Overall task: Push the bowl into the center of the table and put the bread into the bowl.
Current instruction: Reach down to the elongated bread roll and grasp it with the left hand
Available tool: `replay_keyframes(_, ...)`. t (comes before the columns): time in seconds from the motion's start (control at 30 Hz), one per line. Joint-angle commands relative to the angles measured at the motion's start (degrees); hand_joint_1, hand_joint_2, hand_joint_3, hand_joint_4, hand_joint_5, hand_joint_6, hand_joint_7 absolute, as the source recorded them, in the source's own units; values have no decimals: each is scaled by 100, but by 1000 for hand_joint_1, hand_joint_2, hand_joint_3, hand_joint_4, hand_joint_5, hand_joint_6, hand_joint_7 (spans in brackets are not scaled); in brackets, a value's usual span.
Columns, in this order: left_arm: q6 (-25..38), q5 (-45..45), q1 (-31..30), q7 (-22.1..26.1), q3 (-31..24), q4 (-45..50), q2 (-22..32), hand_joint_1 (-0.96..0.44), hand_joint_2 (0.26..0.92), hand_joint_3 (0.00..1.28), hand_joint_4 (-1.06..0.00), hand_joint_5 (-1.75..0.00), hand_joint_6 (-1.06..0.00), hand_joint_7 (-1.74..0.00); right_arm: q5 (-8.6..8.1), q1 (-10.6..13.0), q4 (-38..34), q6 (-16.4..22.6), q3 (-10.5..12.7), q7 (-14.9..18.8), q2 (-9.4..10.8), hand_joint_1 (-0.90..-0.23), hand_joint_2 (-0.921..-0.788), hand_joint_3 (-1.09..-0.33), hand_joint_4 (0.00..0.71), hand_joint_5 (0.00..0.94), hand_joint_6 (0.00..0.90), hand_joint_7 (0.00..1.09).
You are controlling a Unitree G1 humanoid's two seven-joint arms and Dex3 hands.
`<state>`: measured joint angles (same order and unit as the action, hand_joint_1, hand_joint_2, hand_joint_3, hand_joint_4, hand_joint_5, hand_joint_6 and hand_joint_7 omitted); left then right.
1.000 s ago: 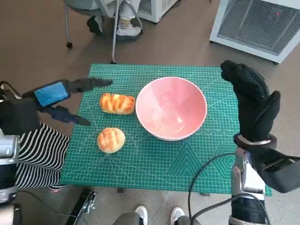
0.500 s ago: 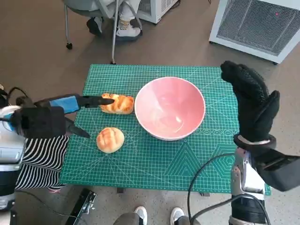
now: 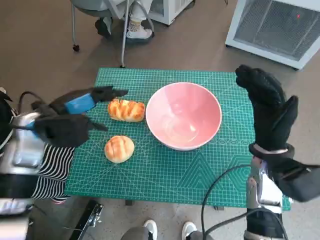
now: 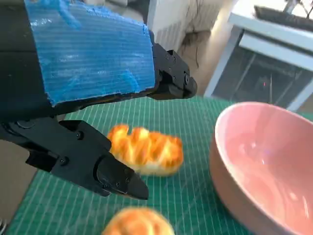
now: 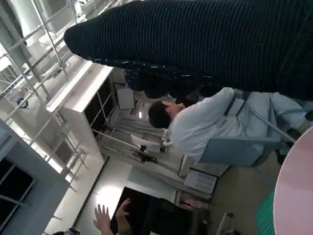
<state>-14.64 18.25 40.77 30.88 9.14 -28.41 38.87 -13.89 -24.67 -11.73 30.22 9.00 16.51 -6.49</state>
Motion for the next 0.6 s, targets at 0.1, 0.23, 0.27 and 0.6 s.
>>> replay_keyframes(0.1,24,404,893,-317,370,-1103,-456,-181,793,6,-220,-4,-376,-10,-66,39,-190,6,24,45,-19,-675,-921,-692,206,4,175,307)
replay_keyframes(0.23,42,577,1195,-512,505,-1592,-638,-181,799,8,-219,-2,-375,-7,-79,30,-228,10,32,65,-33,-670,-921,-693,205,3,173,308)
replay_keyframes(0.27,59,637,1299,-580,554,-1766,-706,-180,800,8,-219,-2,-375,-7,-84,40,-223,9,34,71,-37,-669,-921,-693,205,3,172,309)
replay_keyframes(0.6,362,1093,2133,-900,1024,-3206,-1248,-160,812,9,-214,0,-359,0,-153,124,-94,-48,54,99,-91,-668,-921,-693,202,1,166,313)
